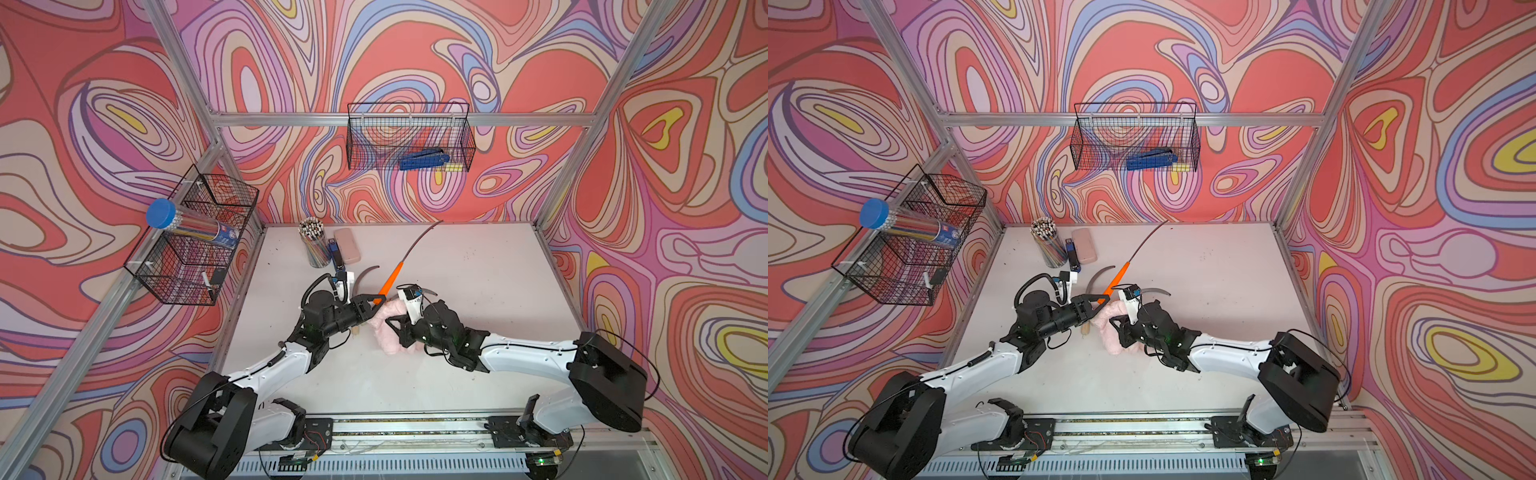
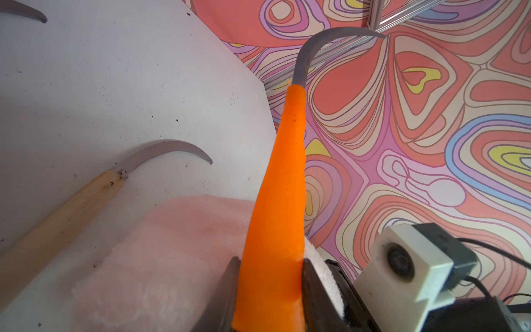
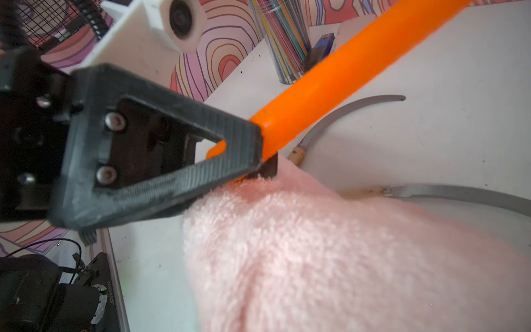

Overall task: Wipe small sickles with rags
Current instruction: Wipe the small sickle.

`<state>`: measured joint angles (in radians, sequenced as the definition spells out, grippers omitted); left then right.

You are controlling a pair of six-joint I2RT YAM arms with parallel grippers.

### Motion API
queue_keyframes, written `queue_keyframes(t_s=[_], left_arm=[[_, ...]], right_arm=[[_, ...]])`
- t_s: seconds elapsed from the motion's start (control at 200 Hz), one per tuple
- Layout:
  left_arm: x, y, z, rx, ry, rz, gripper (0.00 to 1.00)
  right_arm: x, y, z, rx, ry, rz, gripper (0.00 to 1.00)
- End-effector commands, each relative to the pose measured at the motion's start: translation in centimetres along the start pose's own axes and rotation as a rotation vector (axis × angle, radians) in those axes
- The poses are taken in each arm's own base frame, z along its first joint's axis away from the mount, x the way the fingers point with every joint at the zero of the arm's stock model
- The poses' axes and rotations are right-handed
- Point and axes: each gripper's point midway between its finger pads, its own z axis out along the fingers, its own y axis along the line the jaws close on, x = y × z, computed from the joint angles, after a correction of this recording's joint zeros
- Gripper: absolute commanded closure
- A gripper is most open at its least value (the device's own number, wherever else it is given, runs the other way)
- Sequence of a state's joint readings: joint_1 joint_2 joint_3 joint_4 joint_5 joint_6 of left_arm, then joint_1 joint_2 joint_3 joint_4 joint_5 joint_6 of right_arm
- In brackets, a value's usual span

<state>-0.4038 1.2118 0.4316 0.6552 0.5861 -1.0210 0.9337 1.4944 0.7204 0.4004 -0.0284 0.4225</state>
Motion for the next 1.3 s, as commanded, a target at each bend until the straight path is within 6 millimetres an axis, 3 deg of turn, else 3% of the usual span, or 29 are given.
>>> queue_keyframes(t_s=[0.0, 0.33, 0.541, 0.761, 0.821, 0.921, 1.132, 1.292], left_arm=[[-0.8, -1.3, -0.2, 0.043, -0.023, 0.036, 1.0], [-0.5, -1.5, -0.1, 0.075, -0.01, 0.014, 1.0], [-0.5, -1.3, -0.2, 0.062, -0.015, 0.012, 1.0], [-0.4, -1.1, -0.4, 0.041, -0.017, 0.012, 1.0], [-0.3, -1.1, -0.4, 0.041, -0.013, 0.012, 1.0], [-0.4, -0.8, -0.2, 0.032, -0.014, 0.011, 1.0], [-0.6, -0.6, 0.1, 0.025, -0.012, 0.008, 1.0], [-0.7, -0.2, 0.1, 0.011, -0.023, 0.012, 1.0]], right_arm=[[-1.9, 0.4, 0.5, 0.003, -0.066, -0.022, 1.0], [-5.0, -3.9, 1.2, 0.199, -0.13, 0.0, 1.0], [-8.0, -8.0, -0.4, 0.256, -0.193, 0.033, 1.0], [-10.3, -10.7, -2.2, 0.328, -0.229, 0.031, 1.0], [-10.7, -10.6, -2.3, 0.325, -0.237, 0.02, 1.0], [-10.2, -8.4, -1.0, 0.239, -0.202, 0.005, 1.0], [-6.4, -3.4, 2.4, 0.18, -0.108, -0.077, 1.0], [-3.4, -0.5, 2.8, 0.133, -0.086, -0.106, 1.0]])
